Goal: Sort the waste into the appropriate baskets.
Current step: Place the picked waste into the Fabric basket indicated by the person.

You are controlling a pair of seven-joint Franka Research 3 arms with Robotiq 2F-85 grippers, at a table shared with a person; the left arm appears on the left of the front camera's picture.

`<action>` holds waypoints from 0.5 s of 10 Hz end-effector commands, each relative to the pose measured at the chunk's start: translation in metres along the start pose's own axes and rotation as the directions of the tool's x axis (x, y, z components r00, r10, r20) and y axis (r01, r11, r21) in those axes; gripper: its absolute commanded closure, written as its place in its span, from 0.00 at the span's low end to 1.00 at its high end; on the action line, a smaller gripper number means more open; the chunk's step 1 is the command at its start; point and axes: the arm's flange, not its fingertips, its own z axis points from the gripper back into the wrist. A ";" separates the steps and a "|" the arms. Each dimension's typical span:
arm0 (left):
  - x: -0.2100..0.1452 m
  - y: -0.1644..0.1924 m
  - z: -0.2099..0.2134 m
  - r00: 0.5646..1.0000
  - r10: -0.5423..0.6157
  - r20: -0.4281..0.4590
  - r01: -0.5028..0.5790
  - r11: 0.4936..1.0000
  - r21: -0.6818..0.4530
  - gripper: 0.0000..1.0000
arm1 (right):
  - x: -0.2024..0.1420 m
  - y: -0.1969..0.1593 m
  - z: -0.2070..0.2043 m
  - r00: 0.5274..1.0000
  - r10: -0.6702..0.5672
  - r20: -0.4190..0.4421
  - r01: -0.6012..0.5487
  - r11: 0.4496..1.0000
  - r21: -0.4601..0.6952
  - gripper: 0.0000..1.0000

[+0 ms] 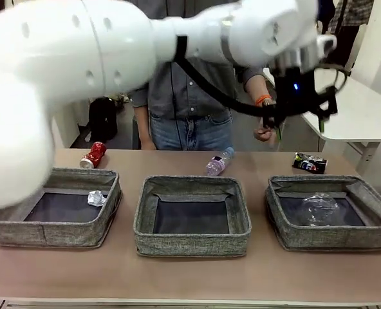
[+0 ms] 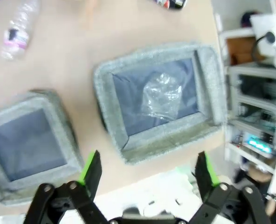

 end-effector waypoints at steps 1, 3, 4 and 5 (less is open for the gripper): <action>-0.030 0.076 0.033 0.997 0.012 -0.076 -0.017 0.997 -0.069 0.00 | -0.001 0.000 -0.042 0.992 -0.024 -0.121 0.020 0.999 -0.034 0.00; -0.059 0.121 0.056 0.978 -0.014 -0.209 0.004 0.999 -0.046 0.00 | -0.008 -0.001 -0.096 0.967 -0.056 -0.248 0.036 0.996 -0.088 0.00; -0.074 0.141 0.064 0.957 0.022 -0.289 -0.017 1.000 0.019 0.00 | -0.013 -0.002 -0.117 0.956 -0.072 -0.285 0.038 0.992 -0.123 0.00; -0.091 0.165 0.075 0.961 0.047 -0.273 -0.054 0.998 -0.016 0.00 | -0.018 -0.002 -0.136 0.941 -0.085 -0.327 0.036 0.988 -0.153 0.00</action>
